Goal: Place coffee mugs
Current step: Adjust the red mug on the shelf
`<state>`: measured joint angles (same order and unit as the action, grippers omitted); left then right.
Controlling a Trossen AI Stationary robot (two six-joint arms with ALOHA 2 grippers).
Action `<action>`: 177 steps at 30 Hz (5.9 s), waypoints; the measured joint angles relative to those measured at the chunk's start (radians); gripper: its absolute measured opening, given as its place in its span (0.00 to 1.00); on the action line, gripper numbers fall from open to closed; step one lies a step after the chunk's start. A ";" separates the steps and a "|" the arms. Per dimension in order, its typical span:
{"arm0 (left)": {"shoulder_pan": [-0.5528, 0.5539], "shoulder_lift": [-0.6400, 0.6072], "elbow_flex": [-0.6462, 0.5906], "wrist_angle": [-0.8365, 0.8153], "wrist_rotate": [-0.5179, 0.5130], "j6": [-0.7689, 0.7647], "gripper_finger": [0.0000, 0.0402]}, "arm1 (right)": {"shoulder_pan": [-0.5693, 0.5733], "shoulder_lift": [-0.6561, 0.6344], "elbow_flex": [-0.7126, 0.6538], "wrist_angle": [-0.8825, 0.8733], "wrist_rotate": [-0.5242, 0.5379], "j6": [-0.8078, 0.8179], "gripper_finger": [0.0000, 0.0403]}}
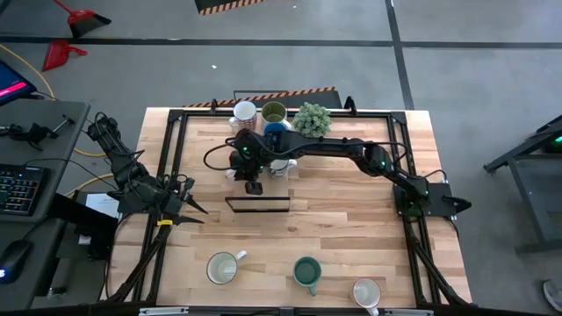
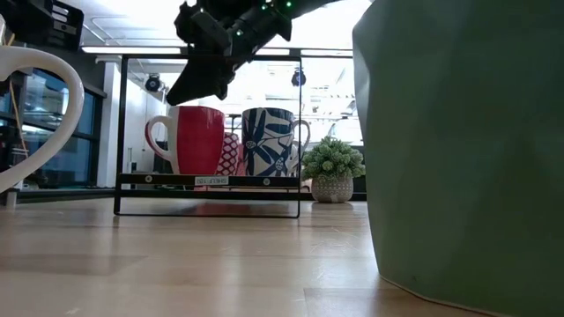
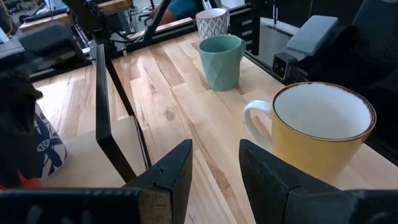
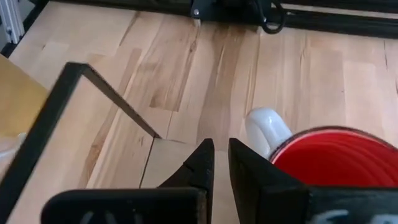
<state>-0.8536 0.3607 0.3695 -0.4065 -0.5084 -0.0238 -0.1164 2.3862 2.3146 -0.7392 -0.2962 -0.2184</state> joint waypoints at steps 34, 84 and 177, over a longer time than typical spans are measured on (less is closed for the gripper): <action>0.000 0.000 0.000 -0.001 0.000 0.000 0.30 | -0.052 0.004 -0.001 -0.051 0.086 0.035 0.07; 0.000 0.000 0.000 -0.002 0.000 -0.026 0.30 | -0.048 0.004 0.000 0.117 -0.002 0.010 0.07; 0.000 0.000 0.000 -0.015 0.000 -0.027 0.30 | -0.102 0.023 0.039 -0.056 0.084 -0.037 0.07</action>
<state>-0.8532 0.3607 0.3695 -0.4217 -0.5083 -0.0511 -0.2180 2.4092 2.3539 -0.7948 -0.2123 -0.2554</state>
